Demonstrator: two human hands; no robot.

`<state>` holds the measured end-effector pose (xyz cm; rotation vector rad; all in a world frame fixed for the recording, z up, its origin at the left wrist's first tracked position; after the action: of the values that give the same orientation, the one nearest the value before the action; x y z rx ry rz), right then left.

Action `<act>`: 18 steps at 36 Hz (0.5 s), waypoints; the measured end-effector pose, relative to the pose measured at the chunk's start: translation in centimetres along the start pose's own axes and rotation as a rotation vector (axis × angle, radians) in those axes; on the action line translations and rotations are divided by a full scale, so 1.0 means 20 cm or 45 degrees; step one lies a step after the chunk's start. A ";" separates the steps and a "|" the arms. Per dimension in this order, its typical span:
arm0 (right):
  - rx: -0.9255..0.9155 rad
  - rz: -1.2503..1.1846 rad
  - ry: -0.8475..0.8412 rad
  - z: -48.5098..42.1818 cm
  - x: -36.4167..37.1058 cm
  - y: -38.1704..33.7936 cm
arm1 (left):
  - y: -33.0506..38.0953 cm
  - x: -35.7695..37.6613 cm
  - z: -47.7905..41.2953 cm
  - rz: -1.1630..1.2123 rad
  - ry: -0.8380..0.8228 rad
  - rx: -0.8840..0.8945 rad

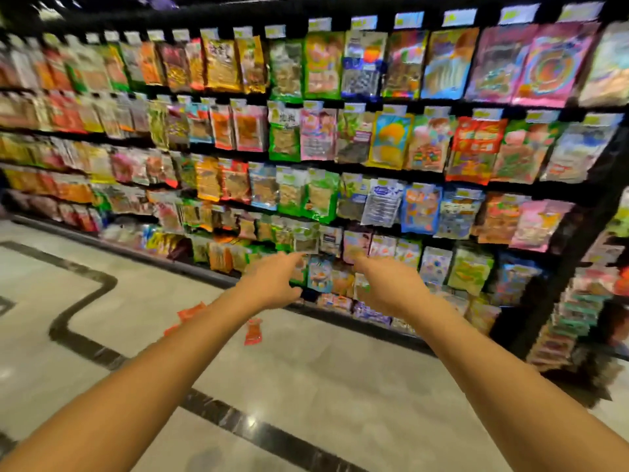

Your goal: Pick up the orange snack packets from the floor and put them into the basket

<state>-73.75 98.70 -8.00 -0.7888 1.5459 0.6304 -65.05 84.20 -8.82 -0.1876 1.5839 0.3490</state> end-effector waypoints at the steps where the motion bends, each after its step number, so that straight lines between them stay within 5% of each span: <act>1: -0.020 -0.006 -0.010 -0.07 0.03 -0.07 | -0.11 0.00 -0.01 -0.019 -0.003 -0.022; 18: -0.196 -0.035 -0.213 -1.31 0.49 -0.60 | -1.20 0.11 -0.64 -0.012 -0.041 -0.171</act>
<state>-80.88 69.77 -13.88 -0.8494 1.3436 0.7824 -69.34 57.66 -13.31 -0.2909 1.5280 0.4493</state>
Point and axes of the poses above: each hand's wrist, its own z-axis away from the middle knuckle, its own x-axis out of the palm, y = z × x, the point moved 9 cm from there along -z, towards the middle knuckle, and after that the axes turned 3 degrees about -z, right-handed, at the moved point
